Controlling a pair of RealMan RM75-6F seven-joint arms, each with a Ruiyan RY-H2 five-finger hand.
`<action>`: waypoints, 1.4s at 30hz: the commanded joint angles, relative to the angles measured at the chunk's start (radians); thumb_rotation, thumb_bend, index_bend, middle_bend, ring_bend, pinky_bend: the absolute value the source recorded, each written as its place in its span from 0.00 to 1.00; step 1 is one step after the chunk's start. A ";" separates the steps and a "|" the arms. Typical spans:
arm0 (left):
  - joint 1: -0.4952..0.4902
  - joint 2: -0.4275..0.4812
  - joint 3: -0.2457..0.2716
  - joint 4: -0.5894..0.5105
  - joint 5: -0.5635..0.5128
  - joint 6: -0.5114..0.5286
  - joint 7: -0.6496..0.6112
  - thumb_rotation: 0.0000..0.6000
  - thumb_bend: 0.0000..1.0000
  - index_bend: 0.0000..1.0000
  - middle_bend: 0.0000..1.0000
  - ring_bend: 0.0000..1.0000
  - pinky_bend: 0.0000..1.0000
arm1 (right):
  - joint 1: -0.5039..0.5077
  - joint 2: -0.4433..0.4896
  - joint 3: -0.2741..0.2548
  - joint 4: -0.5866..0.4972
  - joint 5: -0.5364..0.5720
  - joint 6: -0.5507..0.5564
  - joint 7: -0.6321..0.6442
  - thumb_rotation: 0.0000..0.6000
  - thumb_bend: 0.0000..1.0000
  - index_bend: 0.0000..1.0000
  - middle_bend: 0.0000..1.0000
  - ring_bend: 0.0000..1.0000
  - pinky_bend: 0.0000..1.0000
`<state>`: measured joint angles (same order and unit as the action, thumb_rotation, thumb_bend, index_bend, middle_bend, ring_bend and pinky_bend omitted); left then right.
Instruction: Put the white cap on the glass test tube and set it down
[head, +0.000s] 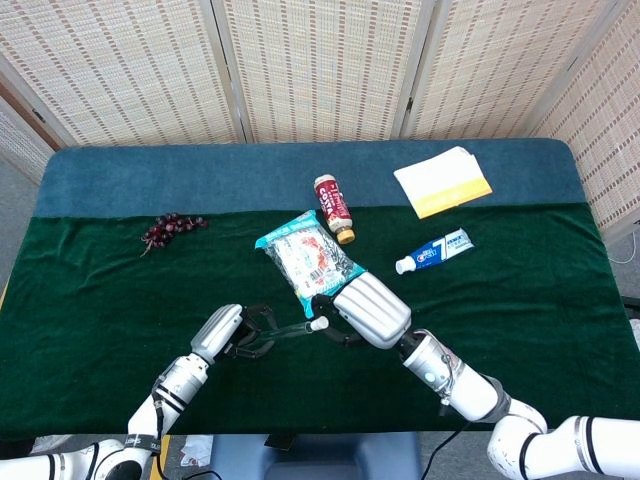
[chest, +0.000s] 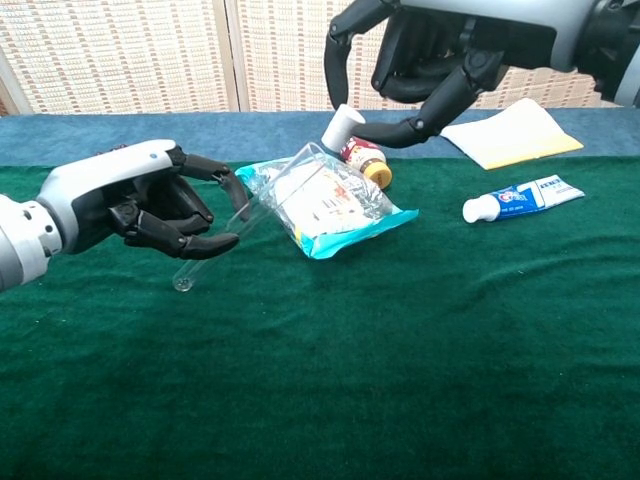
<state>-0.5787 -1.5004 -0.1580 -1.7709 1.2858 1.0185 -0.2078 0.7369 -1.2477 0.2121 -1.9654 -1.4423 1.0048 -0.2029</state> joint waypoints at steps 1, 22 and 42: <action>-0.002 0.000 0.000 0.000 -0.001 -0.001 0.004 1.00 0.55 0.72 1.00 1.00 1.00 | 0.004 -0.004 -0.002 -0.001 0.003 -0.001 -0.009 0.97 0.58 0.75 0.96 1.00 1.00; -0.008 0.004 -0.004 -0.021 -0.011 -0.001 0.019 1.00 0.55 0.72 1.00 1.00 1.00 | 0.035 -0.034 -0.002 0.001 0.040 -0.006 -0.058 0.97 0.58 0.75 0.96 1.00 1.00; -0.013 0.014 -0.004 -0.035 -0.029 -0.006 0.040 1.00 0.55 0.72 1.00 1.00 1.00 | 0.065 -0.070 -0.016 0.020 0.083 -0.030 -0.097 0.97 0.58 0.75 0.96 1.00 1.00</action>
<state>-0.5920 -1.4864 -0.1623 -1.8060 1.2570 1.0129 -0.1677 0.8018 -1.3173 0.1963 -1.9449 -1.3590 0.9746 -0.2999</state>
